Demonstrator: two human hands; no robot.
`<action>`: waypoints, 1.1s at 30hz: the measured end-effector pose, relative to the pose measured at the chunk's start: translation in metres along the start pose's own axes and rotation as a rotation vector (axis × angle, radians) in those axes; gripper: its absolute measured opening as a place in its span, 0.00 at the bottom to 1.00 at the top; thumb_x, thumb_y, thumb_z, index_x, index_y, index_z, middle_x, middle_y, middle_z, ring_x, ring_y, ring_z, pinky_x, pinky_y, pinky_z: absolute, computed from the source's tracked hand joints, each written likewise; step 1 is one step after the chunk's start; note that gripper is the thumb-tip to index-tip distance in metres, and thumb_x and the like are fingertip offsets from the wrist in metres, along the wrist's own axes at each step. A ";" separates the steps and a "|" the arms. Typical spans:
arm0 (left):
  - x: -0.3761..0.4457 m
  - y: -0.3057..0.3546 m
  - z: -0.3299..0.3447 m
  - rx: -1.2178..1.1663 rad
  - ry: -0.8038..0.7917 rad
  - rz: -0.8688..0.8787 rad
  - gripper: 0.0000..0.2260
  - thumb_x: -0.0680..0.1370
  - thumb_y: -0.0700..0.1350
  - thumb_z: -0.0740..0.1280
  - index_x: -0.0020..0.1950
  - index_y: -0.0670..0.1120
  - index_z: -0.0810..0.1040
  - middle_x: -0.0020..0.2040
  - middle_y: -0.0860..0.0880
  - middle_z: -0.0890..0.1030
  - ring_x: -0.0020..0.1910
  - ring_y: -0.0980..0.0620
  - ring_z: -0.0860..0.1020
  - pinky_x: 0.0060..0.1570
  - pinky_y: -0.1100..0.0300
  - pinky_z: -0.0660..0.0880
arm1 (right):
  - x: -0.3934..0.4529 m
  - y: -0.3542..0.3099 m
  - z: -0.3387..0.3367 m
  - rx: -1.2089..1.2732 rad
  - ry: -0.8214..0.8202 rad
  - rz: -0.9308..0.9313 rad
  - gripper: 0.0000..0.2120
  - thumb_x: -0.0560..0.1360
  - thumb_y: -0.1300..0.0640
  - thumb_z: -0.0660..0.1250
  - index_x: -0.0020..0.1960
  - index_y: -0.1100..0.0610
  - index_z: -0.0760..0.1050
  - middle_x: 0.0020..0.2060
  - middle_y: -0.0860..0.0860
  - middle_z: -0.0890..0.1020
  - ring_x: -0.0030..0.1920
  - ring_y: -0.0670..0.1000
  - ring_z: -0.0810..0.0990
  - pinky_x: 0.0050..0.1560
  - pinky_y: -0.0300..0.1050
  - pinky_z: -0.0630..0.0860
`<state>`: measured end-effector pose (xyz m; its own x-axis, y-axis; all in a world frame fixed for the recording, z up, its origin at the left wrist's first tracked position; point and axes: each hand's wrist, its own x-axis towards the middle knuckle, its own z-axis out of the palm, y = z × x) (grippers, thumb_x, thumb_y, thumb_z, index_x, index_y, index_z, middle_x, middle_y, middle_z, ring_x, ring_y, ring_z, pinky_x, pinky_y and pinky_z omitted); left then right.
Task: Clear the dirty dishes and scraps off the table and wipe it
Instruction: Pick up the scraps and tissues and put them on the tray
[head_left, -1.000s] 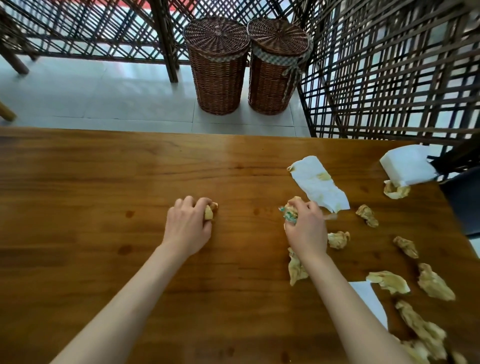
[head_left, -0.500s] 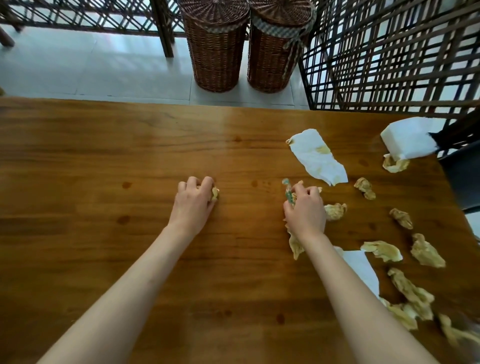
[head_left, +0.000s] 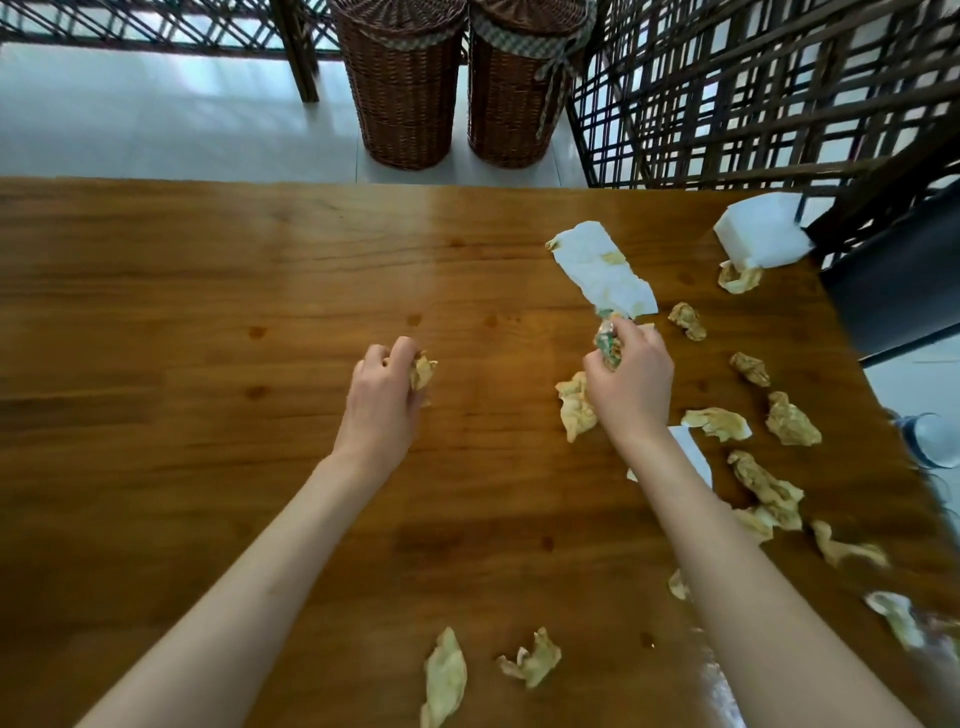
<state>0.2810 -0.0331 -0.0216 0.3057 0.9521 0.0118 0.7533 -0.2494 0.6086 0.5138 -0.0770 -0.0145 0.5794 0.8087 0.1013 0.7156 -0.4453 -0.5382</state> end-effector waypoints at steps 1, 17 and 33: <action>-0.012 0.002 -0.005 -0.030 0.008 -0.014 0.15 0.75 0.33 0.67 0.58 0.44 0.69 0.53 0.43 0.73 0.50 0.48 0.71 0.44 0.59 0.70 | -0.011 0.001 -0.009 0.014 0.009 0.001 0.19 0.75 0.59 0.64 0.66 0.56 0.72 0.54 0.54 0.76 0.52 0.50 0.74 0.47 0.36 0.69; -0.228 0.023 0.031 -0.071 -0.065 -0.206 0.17 0.75 0.36 0.68 0.61 0.50 0.71 0.52 0.46 0.72 0.52 0.47 0.71 0.49 0.56 0.72 | -0.222 0.052 -0.031 0.176 -0.434 -0.121 0.09 0.72 0.60 0.68 0.50 0.50 0.76 0.42 0.43 0.72 0.40 0.42 0.73 0.38 0.30 0.69; -0.266 0.019 0.066 0.175 -0.152 -0.098 0.20 0.73 0.40 0.71 0.63 0.48 0.71 0.54 0.43 0.73 0.51 0.48 0.72 0.47 0.59 0.73 | -0.263 0.063 -0.013 -0.041 -0.553 -0.173 0.18 0.73 0.57 0.69 0.63 0.53 0.74 0.61 0.52 0.70 0.58 0.52 0.74 0.53 0.40 0.73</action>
<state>0.2528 -0.3026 -0.0653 0.2999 0.9390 -0.1682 0.8691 -0.1963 0.4540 0.4118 -0.3225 -0.0643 0.1706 0.9468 -0.2730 0.8029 -0.2941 -0.5184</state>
